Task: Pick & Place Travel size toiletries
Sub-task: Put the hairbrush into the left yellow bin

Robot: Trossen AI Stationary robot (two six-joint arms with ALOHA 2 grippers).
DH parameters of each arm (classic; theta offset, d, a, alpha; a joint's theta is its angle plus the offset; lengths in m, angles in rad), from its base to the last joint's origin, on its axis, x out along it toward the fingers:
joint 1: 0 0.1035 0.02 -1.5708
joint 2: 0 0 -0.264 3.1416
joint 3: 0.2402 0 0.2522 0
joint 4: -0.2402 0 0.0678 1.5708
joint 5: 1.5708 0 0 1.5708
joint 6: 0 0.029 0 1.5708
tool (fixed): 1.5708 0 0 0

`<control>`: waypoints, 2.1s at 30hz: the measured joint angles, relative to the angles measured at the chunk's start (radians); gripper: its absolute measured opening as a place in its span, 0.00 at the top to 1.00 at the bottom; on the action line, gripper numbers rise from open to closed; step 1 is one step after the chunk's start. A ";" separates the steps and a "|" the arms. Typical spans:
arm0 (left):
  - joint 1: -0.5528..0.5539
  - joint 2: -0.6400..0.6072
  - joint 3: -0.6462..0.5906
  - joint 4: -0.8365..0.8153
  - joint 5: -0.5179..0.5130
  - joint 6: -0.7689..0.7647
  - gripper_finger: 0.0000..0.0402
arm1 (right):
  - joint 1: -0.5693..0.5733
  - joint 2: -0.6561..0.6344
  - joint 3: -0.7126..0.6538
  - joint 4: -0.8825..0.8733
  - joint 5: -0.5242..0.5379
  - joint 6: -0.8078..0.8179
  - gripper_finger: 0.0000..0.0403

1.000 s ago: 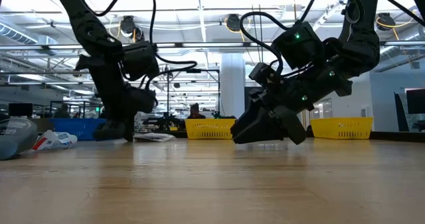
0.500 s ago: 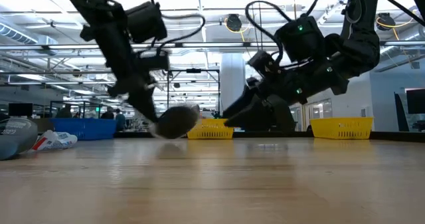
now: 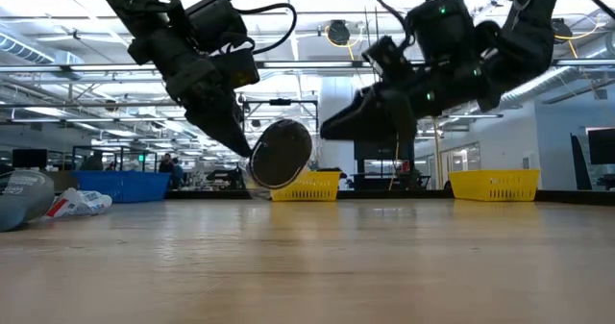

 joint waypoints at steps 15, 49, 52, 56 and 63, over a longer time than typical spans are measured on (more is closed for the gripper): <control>0.002 0.033 0.001 0.130 -0.057 -0.028 0.98 | -0.060 0.027 0.308 -0.479 -0.263 -0.070 0.51; -0.061 -0.038 -0.396 0.816 -0.495 -0.073 0.56 | -0.506 0.141 0.498 -0.217 -0.358 0.500 0.95; -0.061 -0.037 -0.397 0.809 -0.540 -0.073 0.56 | -0.543 0.227 0.591 -0.264 -0.407 0.511 0.95; -0.061 -0.038 -0.397 0.801 -0.548 -0.072 0.56 | -0.592 0.307 0.677 -0.362 -0.425 0.511 0.95; -0.062 -0.038 -0.397 0.795 -0.542 -0.071 0.56 | -0.646 0.349 0.692 -0.450 -0.462 0.555 0.95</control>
